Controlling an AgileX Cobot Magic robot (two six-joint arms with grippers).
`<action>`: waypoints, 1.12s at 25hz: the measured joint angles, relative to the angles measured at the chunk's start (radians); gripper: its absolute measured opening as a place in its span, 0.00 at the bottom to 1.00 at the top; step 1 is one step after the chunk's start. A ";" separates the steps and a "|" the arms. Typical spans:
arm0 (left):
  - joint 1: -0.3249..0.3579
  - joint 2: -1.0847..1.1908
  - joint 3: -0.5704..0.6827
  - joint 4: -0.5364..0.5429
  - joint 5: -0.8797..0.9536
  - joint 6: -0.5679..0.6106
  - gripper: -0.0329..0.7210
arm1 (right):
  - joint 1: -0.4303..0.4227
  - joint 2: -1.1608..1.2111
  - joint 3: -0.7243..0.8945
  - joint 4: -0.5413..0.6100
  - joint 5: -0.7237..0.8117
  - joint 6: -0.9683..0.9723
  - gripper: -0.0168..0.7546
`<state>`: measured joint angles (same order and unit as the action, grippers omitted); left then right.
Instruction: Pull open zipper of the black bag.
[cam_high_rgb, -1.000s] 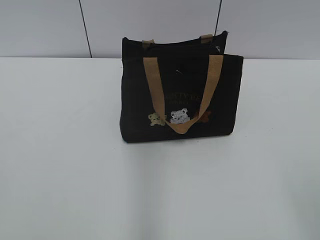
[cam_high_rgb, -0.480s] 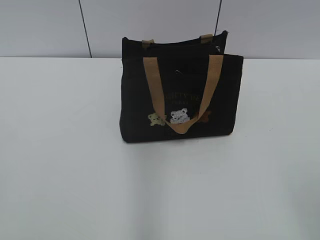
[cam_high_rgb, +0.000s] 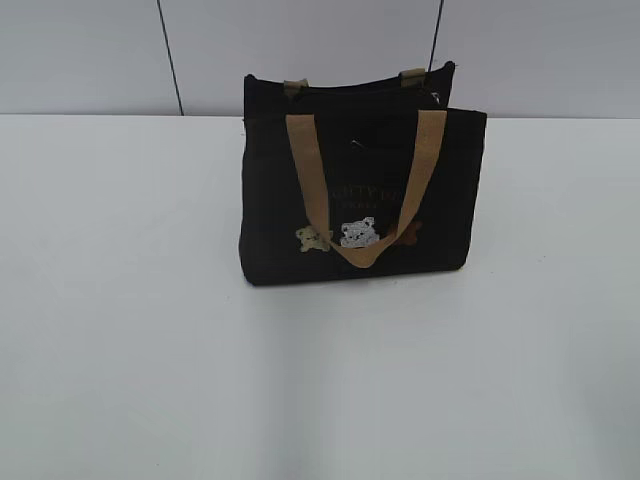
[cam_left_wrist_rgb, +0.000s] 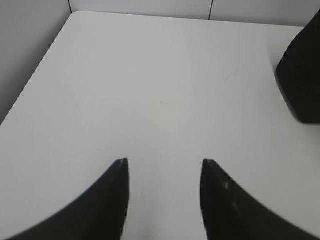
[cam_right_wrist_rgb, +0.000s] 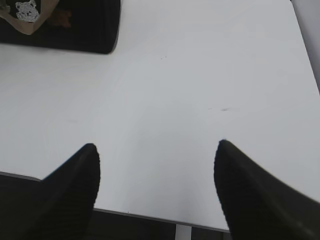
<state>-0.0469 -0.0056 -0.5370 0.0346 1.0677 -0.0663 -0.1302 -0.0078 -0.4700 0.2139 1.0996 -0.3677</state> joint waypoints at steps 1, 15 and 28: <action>0.000 0.000 0.000 0.000 0.000 0.000 0.51 | 0.000 0.000 0.000 0.000 0.000 0.004 0.72; 0.000 0.000 0.000 0.000 0.000 0.000 0.51 | 0.000 0.000 0.001 -0.082 -0.003 0.223 0.72; 0.000 0.000 0.000 0.000 0.000 0.000 0.51 | 0.000 0.000 0.001 -0.091 -0.005 0.234 0.72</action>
<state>-0.0469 -0.0056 -0.5370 0.0346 1.0677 -0.0663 -0.1302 -0.0078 -0.4687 0.1231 1.0948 -0.1332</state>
